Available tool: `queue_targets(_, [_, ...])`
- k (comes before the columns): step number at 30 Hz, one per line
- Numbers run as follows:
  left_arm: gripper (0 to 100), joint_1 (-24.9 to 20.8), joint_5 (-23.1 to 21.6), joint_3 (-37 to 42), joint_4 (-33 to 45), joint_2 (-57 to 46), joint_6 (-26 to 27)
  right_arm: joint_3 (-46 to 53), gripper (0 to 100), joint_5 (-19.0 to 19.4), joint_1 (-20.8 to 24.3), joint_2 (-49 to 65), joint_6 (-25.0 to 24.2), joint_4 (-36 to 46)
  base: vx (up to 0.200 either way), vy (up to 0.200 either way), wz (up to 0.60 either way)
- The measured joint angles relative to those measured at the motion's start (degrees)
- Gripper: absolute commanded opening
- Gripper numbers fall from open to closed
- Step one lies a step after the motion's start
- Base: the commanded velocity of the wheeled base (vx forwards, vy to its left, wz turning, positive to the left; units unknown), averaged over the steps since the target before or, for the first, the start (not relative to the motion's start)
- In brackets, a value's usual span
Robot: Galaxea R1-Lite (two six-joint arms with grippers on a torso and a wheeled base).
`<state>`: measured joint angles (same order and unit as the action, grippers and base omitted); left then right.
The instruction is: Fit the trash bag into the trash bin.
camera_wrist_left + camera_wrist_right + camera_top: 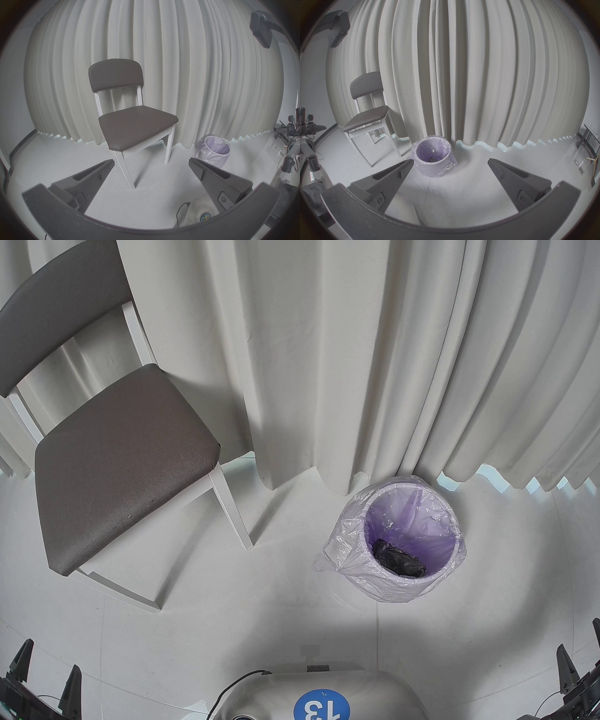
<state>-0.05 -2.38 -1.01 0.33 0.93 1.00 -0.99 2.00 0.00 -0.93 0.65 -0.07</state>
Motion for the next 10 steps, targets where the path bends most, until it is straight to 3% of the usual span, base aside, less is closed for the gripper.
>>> queue_targets(10, [100,0.0,0.3,0.0,-0.1,0.0,-0.2,0.0,100,0.0,0.0,0.0,0.0,-0.1,0.0,0.0,0.0])
